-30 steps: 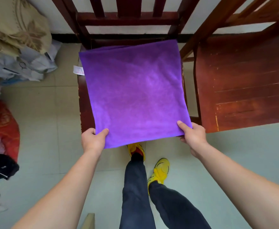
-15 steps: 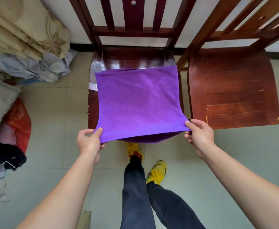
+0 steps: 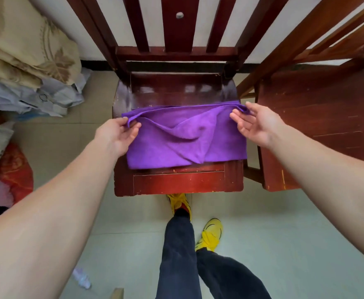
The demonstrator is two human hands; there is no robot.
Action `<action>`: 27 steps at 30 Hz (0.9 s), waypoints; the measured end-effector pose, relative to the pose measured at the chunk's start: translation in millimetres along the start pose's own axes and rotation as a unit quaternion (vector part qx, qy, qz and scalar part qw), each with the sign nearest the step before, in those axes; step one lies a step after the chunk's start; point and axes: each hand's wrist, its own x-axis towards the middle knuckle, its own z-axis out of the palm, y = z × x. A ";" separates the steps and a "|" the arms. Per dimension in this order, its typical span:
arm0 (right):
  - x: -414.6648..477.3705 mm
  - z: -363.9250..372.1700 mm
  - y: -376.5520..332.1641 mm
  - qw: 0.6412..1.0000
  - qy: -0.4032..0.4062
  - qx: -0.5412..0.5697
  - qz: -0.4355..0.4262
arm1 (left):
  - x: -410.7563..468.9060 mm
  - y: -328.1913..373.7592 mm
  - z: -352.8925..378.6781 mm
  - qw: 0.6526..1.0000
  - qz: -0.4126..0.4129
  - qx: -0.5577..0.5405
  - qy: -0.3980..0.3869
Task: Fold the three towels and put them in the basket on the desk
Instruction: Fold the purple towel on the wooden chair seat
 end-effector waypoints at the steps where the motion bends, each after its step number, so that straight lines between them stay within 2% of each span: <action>1: 11.3 3.0 -0.6 1.000 0.010 -0.007 0.003 | 10.2 3.9 5.0 1.000 -0.004 0.009 0.003; 4: 32.4 7.6 1.2 0.993 0.080 -0.090 -0.019 | 28.9 7.4 14.1 0.998 0.015 0.063 0.027; 5: 38.9 7.5 2.6 0.979 0.123 -0.152 -0.057 | 35.0 7.2 14.5 0.992 0.050 0.102 0.044; 6: 43.9 5.5 3.0 0.950 0.170 -0.238 -0.109 | 40.7 5.5 11.8 0.978 0.106 0.166 0.069; 7: 49.0 4.0 1.9 0.898 0.212 -0.348 -0.166 | 44.8 5.9 10.4 0.940 0.176 0.274 0.098; 8: 47.8 3.2 0.4 0.838 0.221 -0.453 -0.209 | 44.8 4.6 9.2 0.879 0.240 0.398 0.111; 10: 41.9 7.2 0.4 0.728 0.177 -0.605 -0.271 | 43.4 -0.3 9.8 0.736 0.334 0.584 0.079; 11: 40.5 9.6 1.6 0.682 0.147 -0.651 -0.300 | 44.2 -1.8 9.8 0.685 0.353 0.635 0.054; 12: 36.4 13.2 4.7 0.637 0.117 -0.684 -0.334 | 42.9 -3.0 10.2 0.647 0.363 0.669 0.041; 13: 37.2 13.7 9.2 0.594 0.082 -0.710 -0.369 | 45.9 -3.8 8.1 0.627 0.369 0.686 0.033; 15: 39.2 16.6 15.6 0.531 0.020 -0.749 -0.396 | 51.4 -1.4 6.9 0.609 0.382 0.694 0.031; 17: 45.3 19.5 16.8 0.514 -0.008 -0.774 -0.371 | 56.9 2.6 7.2 0.602 0.386 0.698 0.033; 20: 53.9 24.4 4.9 0.515 0.014 -0.789 -0.335 | 60.6 7.7 8.6 0.586 0.386 0.712 0.031; 22: 58.0 25.4 -8.0 0.547 0.045 -0.778 -0.306 | 64.4 11.2 8.5 0.592 0.377 0.711 0.046; 24: 60.1 21.7 -20.1 0.603 0.084 -0.737 -0.295 | 67.6 14.7 10.1 0.603 0.360 0.710 0.058; 27: 63.2 10.7 -29.8 0.661 0.154 -0.670 -0.303 | 70.0 17.7 16.4 0.598 0.338 0.724 0.065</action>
